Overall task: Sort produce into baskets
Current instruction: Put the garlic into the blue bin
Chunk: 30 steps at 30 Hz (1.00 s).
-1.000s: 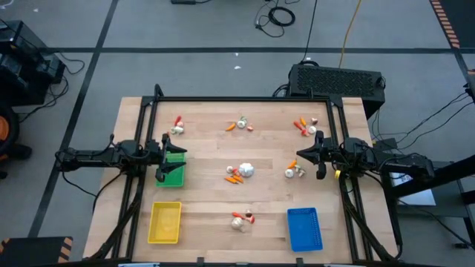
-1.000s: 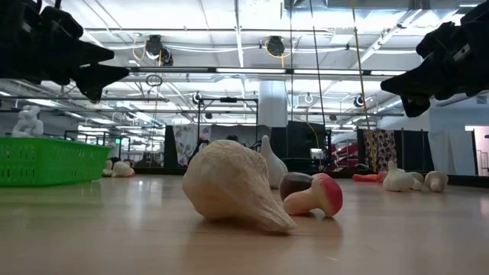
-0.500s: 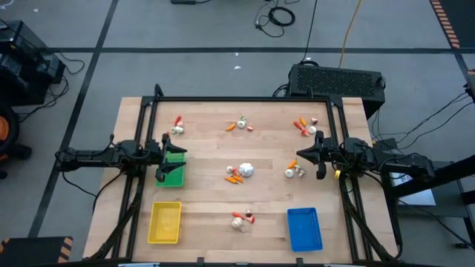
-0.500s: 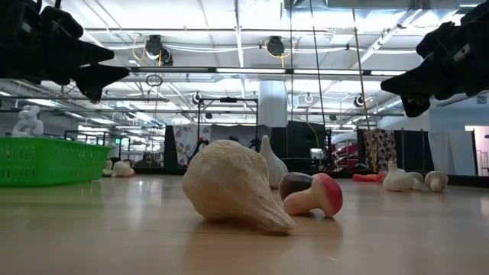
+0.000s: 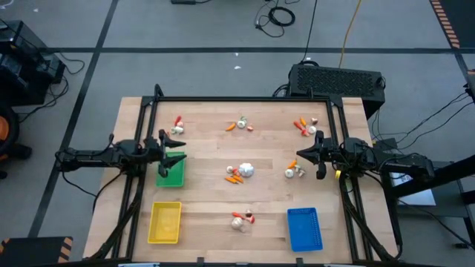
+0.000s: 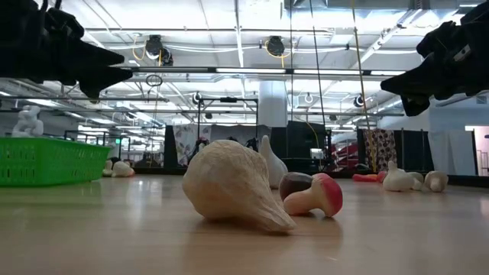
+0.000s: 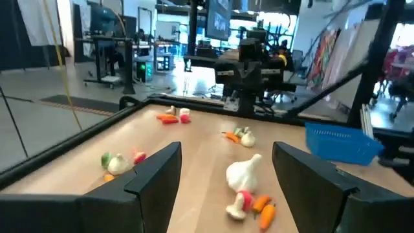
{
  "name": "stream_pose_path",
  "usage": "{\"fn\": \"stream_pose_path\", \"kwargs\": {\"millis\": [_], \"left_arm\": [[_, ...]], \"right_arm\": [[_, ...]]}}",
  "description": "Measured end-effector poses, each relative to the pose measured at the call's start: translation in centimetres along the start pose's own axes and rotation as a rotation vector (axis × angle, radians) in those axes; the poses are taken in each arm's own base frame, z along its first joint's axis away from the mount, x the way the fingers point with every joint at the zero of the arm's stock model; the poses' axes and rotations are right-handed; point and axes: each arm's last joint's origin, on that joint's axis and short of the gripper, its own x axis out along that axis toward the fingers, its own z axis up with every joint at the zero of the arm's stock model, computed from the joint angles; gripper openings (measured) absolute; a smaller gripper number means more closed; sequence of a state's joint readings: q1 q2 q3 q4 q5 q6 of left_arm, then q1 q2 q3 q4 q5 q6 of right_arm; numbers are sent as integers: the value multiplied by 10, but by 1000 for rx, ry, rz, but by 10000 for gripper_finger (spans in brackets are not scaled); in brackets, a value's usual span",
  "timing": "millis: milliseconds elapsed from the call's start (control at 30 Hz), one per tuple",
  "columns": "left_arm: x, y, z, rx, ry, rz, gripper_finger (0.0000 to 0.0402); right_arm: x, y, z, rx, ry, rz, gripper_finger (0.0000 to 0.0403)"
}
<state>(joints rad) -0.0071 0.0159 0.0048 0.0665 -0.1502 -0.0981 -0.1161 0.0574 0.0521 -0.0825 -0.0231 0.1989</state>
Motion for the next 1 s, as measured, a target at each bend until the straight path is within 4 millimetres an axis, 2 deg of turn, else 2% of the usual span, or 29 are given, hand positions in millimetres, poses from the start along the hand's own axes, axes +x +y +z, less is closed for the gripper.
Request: {"fn": "stream_pose_path", "kwargs": {"millis": [133, 300, 433, 567, 700, 900, 1000], "left_arm": [[-1, 0, 16, -98, -169, 21, 248], [-4, 0, 28, 22, -298, 71, 248], [-7, 0, 36, 30, -377, 73, 248], [-8, 0, 38, 27, -390, 73, 248], [-9, 0, 40, 36, -416, 74, 248], [-8, 1, 43, 176, -433, 120, 248], [-5, 3, 53, 196, -447, 182, 248]], "right_arm": [[0, 0, 0, -1, 0, 0, 0], [0, -1, 3, -50, -41, -58, 0], [0, -2, 4, -53, -47, -92, 0], [0, -2, 5, -55, -67, -91, 0], [0, -2, 6, 33, -76, -87, 0], [3, -2, 7, 144, -84, -85, 10], [6, -1, 14, 162, -144, -73, 18]]}}
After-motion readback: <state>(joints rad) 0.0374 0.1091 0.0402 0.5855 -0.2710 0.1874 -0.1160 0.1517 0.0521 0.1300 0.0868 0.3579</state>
